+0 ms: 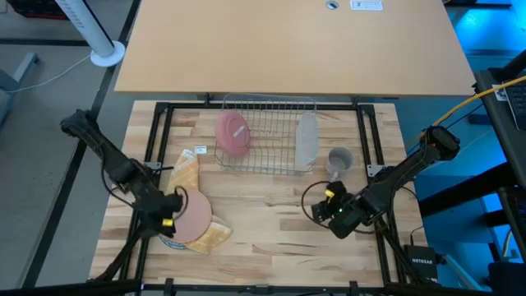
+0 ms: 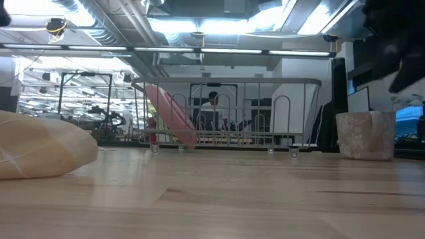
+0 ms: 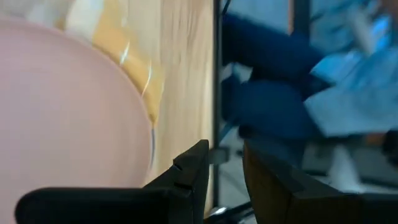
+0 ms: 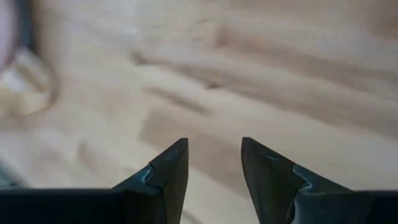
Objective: Sort dishes
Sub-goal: Put the brown plate into the dish rack
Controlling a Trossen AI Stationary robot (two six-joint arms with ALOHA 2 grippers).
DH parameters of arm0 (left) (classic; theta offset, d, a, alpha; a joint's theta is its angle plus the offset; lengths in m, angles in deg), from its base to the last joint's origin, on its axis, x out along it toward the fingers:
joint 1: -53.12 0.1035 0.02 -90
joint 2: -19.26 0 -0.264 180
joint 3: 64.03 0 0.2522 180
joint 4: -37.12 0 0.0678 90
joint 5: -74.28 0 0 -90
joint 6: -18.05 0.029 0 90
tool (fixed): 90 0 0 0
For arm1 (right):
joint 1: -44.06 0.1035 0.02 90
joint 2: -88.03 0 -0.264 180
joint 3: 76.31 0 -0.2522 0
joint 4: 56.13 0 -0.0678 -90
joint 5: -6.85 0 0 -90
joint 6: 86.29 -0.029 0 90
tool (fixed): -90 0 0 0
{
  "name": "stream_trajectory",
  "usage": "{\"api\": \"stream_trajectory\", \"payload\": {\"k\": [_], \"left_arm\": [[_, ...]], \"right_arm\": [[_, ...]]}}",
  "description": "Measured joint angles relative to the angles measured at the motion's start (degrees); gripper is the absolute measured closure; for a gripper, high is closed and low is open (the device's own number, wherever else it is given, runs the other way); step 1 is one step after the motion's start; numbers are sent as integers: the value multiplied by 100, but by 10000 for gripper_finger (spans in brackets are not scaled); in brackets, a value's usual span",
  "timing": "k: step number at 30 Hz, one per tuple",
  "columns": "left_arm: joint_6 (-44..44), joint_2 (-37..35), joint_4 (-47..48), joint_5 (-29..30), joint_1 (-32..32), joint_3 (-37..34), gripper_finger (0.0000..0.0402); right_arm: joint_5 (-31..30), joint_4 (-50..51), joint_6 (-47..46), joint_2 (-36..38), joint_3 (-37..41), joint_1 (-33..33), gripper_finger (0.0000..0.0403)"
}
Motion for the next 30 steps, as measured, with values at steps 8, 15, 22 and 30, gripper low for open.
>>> {"api": "stream_trajectory", "payload": {"k": [8, 15, 22, 30], "left_arm": [[602, 1192, 22, -9, -504, 0, 313], [705, 2015, 31, -10, -849, 0, 313], [535, 2282, 27, -8, -879, 0, 313], [-203, 2024, 38, -373, -875, 0, 313]], "right_arm": [[-439, -1554, 1329, 0, 0, 0, 249], [-613, -2100, 1916, -1, 0, 0, 249], [-705, -2099, 1930, -12, 0, 0, 249], [-640, -2188, 1928, -294, 0, -4, 249]]}}
